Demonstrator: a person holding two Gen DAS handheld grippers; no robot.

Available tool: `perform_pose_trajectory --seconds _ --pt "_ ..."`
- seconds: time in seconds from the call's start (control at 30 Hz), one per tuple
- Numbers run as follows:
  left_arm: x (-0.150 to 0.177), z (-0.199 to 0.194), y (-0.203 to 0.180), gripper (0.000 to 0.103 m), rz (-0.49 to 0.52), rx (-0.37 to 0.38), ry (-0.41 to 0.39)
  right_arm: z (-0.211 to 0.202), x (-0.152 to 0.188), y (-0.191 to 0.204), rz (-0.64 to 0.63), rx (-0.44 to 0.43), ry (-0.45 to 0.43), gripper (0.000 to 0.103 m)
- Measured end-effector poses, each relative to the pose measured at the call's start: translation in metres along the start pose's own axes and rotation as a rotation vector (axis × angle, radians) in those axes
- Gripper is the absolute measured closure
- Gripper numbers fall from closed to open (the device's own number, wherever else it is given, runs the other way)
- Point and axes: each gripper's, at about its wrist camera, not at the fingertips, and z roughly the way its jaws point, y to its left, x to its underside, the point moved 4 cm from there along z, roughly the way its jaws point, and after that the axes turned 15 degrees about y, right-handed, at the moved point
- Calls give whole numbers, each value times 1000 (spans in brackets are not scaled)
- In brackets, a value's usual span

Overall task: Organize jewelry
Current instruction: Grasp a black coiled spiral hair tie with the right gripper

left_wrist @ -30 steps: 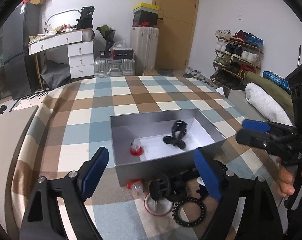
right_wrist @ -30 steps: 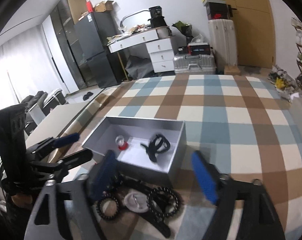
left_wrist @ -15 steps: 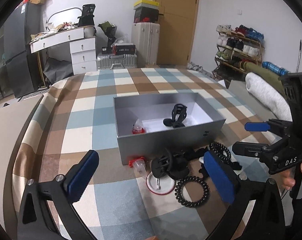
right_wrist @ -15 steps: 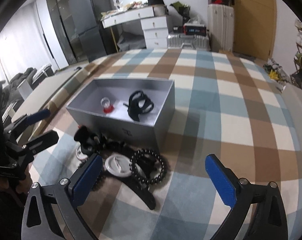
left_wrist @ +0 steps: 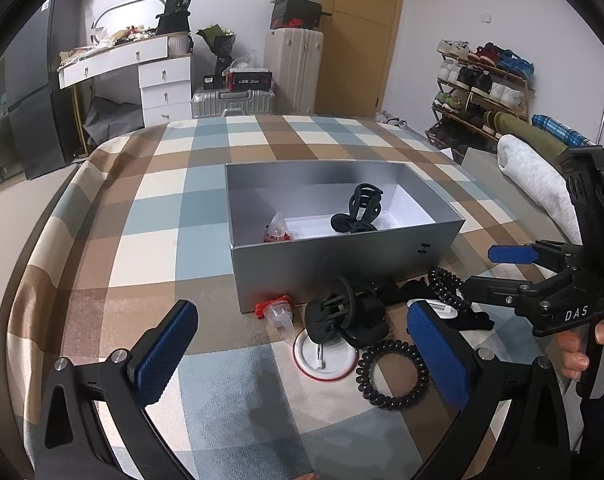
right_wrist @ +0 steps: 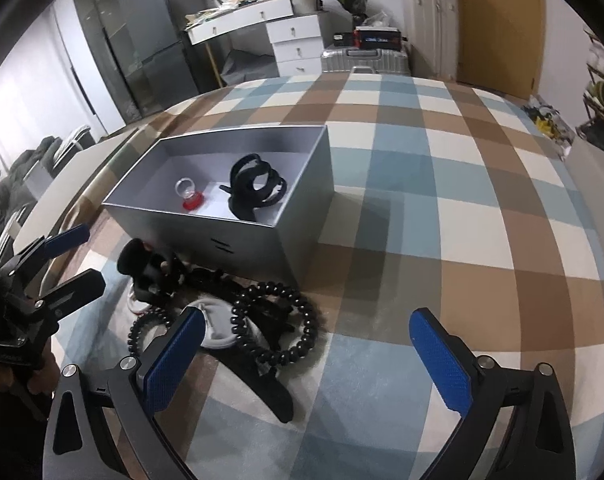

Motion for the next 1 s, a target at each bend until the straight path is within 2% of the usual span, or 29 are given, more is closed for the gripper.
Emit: perform_pose_trajectory --seconds 0.07,0.2,0.3,0.5,0.67,0.83,0.93,1.0 --pt "0 1 -1 1 3 -5 4 2 1 3 -16 -11 14 7" --pt "1 2 -1 1 8 -20 8 4 3 10 -51 -37 33 36" --pt "1 2 -1 1 8 -18 6 5 3 15 -63 -67 31 49" --pt "1 0 -1 1 6 -21 3 11 4 14 -58 -65 60 51" --pt "1 1 0 1 5 -20 5 2 5 15 -72 -59 38 51" --pt "0 1 1 1 7 -26 3 2 5 4 -55 -21 49 62" --pt "0 1 1 1 10 -27 2 1 4 -4 -41 25 51 65" --pt "0 1 0 1 12 -27 3 2 3 -7 -31 25 57 68"
